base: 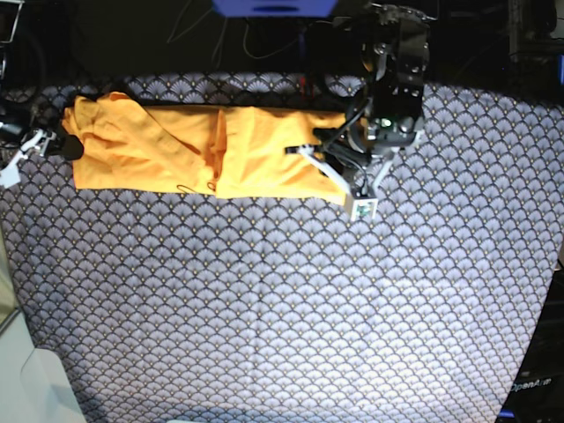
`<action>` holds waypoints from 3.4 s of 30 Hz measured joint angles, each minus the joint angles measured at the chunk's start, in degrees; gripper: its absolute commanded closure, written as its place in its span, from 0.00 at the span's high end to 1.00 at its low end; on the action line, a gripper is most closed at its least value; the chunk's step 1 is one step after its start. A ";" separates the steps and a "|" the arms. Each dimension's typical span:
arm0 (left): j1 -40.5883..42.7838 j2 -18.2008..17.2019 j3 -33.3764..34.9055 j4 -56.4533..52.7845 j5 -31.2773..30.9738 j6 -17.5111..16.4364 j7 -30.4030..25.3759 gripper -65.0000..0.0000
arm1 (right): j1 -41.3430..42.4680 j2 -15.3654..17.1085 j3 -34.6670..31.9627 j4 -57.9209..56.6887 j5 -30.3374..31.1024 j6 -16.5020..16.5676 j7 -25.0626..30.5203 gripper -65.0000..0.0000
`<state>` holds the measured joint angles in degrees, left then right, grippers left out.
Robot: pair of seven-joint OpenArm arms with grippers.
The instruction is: Fold the T-shirt properly
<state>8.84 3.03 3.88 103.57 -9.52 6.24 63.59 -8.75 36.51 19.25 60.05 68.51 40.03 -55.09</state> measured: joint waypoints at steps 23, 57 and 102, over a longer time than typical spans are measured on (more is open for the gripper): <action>-0.28 -0.02 -0.02 0.00 0.09 0.00 0.02 0.00 | -2.49 -3.23 -4.85 8.07 0.22 0.02 -0.52 0.56; -4.24 -0.07 -11.47 7.39 0.02 -0.07 8.66 0.00 | -2.43 -2.64 -4.79 14.95 -0.55 -0.22 -1.25 0.00; -3.63 -2.54 -11.93 7.17 0.02 -0.07 8.63 0.00 | -1.92 -6.21 -4.79 13.81 -0.50 -0.22 -4.90 0.55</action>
<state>5.21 0.49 -8.05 110.74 -9.50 6.17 72.23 -10.68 30.30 14.46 73.87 68.01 39.81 -59.99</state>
